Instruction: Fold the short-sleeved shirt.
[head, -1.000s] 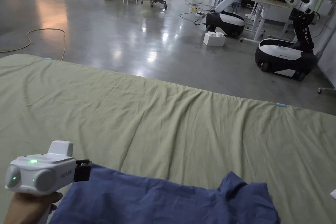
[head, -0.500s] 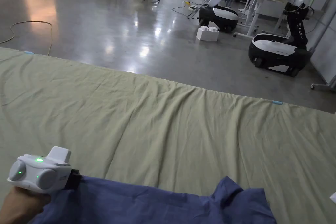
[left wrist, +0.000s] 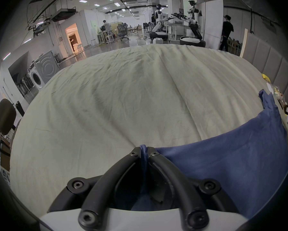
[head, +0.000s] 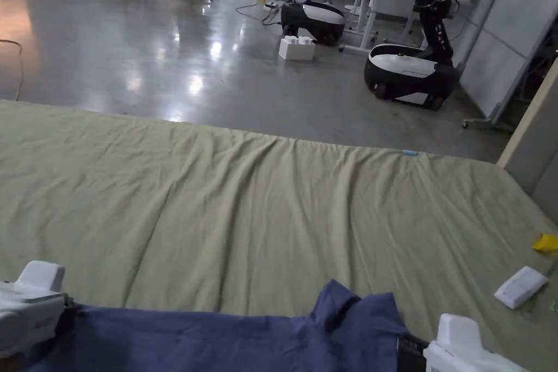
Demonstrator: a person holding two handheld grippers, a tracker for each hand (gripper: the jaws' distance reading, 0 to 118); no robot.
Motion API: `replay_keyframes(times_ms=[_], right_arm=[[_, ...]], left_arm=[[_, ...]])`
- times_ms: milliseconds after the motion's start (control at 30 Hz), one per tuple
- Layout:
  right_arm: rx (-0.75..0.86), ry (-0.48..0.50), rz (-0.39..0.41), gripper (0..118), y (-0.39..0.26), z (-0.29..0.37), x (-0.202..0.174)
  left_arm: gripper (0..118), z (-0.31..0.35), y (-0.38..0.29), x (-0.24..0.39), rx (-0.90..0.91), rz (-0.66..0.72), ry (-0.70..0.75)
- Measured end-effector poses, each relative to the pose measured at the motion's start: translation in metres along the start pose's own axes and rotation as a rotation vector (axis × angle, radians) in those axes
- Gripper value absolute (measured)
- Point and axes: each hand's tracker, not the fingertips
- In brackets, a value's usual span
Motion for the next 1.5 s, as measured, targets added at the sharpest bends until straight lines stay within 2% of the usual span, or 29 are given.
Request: replay_keyframes(times_ms=[100, 233, 267, 300, 400, 467, 533, 600, 700, 833, 933, 1067, 1167, 1500], right_arm=[[-0.068, 0.04, 0.036, 70, 0.016, -0.034, 0.009], [-0.198, 0.119, 0.031, 68, 0.018, -0.062, 0.008], [-0.198, 0.114, 0.04, 60, 0.017, -0.064, 0.005], [-0.207, 0.123, 0.058, 39, 0.015, -0.067, 0.002], [-0.224, 0.119, 0.068, 25, 0.01, -0.071, -0.006], [-0.227, 0.121, 0.041, 6, 0.015, -0.069, -0.007], [-0.222, 0.109, 0.045, 4, 0.017, -0.063, -0.008], [-0.148, 0.073, 0.066, 4, 0.022, -0.048, -0.007], [-0.045, 0.07, 0.049, 3, 0.036, -0.019, -0.005], [0.059, 0.047, 0.112, 3, 0.064, 0.027, -0.007], [0.152, 0.038, 0.134, 3, 0.082, 0.065, -0.009], [0.26, 0.007, 0.09, 3, 0.107, 0.116, -0.002], [0.317, 0.018, 0.053, 3, 0.129, 0.155, 0.005], [0.499, -0.001, 0.045, 3, 0.2, 0.255, 0.014]], left_arm=[[6, 0.018, -0.001, -0.001, 0.024, 0.017, -0.008], [6, 0.035, 0.001, -0.008, 0.072, 0.01, 0.011], [6, 0.038, 0.002, -0.008, 0.077, 0.012, 0.01], [6, 0.037, 0.001, -0.013, 0.081, 0.005, 0.012], [6, 0.043, 0.0, -0.014, 0.08, -0.006, 0.016], [6, 0.042, -0.001, -0.016, 0.077, -0.008, 0.024], [6, 0.05, -0.002, -0.016, 0.087, 0.005, 0.026], [6, 0.052, -0.002, -0.016, 0.075, 0.047, -0.008], [6, 0.066, 0.004, -0.017, 0.104, 0.062, -0.022], [5, 0.096, 0.018, -0.013, 0.144, 0.044, -0.025], [5, 0.126, 0.03, -0.016, 0.214, 0.08, -0.031], [5, 0.173, 0.051, -0.022, 0.295, 0.1, -0.02], [5, 0.21, 0.071, -0.028, 0.362, 0.115, -0.022], [5, 0.313, 0.143, -0.04, 0.548, 0.088, 0.024]])
